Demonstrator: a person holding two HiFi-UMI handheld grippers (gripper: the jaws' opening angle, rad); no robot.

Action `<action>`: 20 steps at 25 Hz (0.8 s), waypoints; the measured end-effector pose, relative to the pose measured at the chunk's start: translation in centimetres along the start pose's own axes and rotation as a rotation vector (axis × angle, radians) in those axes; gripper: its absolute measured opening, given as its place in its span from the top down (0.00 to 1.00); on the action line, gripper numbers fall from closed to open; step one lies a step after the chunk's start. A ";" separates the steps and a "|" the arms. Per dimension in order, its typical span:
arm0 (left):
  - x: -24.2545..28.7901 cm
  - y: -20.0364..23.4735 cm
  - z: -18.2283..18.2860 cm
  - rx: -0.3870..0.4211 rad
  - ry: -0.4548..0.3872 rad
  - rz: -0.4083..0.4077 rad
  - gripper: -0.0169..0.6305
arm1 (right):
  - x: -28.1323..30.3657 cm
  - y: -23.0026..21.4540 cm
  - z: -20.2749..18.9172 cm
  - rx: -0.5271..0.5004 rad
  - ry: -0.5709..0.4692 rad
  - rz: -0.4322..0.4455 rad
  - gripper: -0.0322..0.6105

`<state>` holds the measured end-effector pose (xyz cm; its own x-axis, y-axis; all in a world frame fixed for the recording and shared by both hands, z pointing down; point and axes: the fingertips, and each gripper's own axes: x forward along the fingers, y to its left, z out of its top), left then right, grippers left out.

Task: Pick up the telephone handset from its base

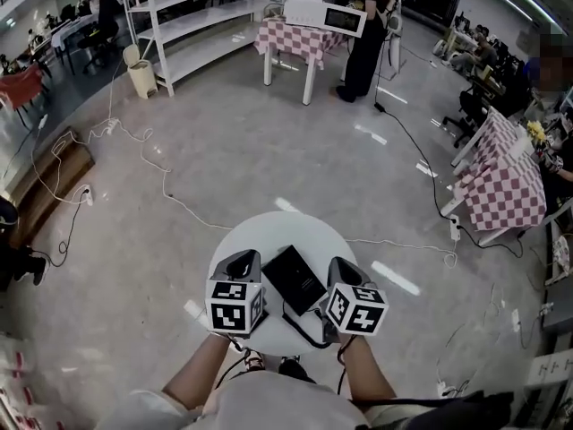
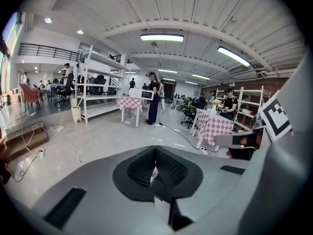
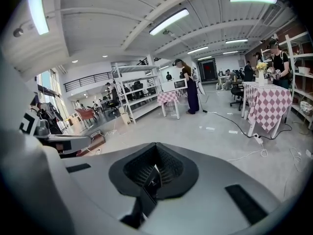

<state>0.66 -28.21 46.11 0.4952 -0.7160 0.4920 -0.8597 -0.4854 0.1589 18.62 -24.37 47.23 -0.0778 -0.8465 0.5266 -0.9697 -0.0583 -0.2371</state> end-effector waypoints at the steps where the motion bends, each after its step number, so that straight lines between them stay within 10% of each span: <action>1: 0.0 0.1 0.2 0.008 -0.001 0.007 0.95 | 0.2 0.1 0.0 0.001 0.006 0.008 0.91; 20: -1.1 -0.5 -2.8 -0.031 0.049 0.040 0.95 | -0.5 0.4 -1.9 -0.059 0.047 0.036 0.91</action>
<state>0.17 -25.80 47.96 0.4548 -0.7087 0.5394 -0.8824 -0.4407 0.1649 17.78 -22.95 48.42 -0.1225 -0.8218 0.5565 -0.9780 0.0045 -0.2086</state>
